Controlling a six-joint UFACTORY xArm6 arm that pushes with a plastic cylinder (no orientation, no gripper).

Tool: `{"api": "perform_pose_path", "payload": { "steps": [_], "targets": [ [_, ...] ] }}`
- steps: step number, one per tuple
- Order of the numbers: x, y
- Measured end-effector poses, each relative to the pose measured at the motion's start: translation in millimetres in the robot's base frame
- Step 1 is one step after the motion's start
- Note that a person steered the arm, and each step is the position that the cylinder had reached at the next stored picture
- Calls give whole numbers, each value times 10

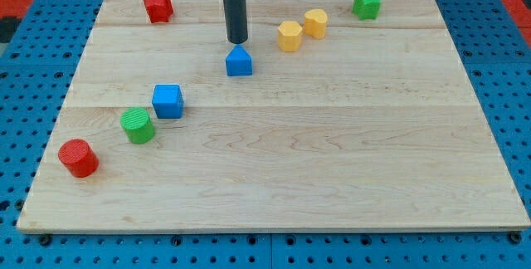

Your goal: Slide the blue cube towards the top center

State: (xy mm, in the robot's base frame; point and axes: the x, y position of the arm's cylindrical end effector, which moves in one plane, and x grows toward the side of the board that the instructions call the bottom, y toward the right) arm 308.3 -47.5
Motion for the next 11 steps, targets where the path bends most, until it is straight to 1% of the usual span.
{"api": "perform_pose_path", "payload": {
  "steps": [2, 3, 4, 5, 6, 7, 8, 9, 10, 11],
  "targets": [
    [33, -29],
    [211, -111],
    [460, -32],
    [540, 285],
    [870, 320],
    [1502, 55],
    [1715, -766],
    [1462, -1022],
    [968, -1237],
    [727, -729]
  ]
}}
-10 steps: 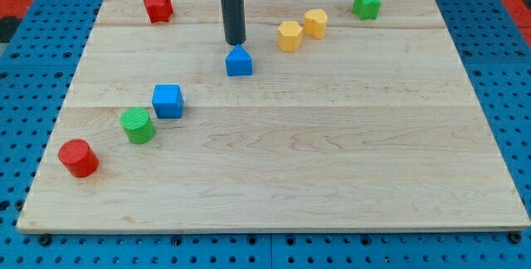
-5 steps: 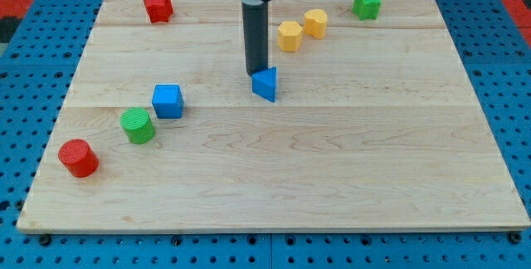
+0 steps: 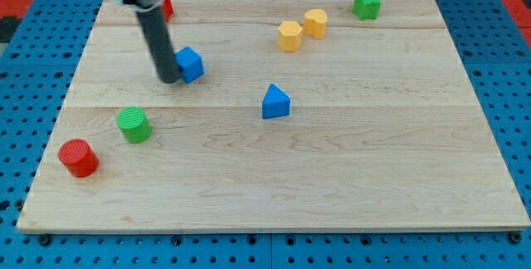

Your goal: Slide the blue cube towards the top center

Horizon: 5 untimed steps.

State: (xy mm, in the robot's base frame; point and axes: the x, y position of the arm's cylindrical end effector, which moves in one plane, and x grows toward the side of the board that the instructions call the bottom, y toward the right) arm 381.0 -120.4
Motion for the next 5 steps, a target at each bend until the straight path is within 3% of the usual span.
{"api": "perform_pose_path", "payload": {
  "steps": [1, 2, 3, 4, 5],
  "targets": [
    [-121, 329],
    [-959, 336],
    [-1365, 352],
    [-1349, -384],
    [-1366, -78]
  ]
}}
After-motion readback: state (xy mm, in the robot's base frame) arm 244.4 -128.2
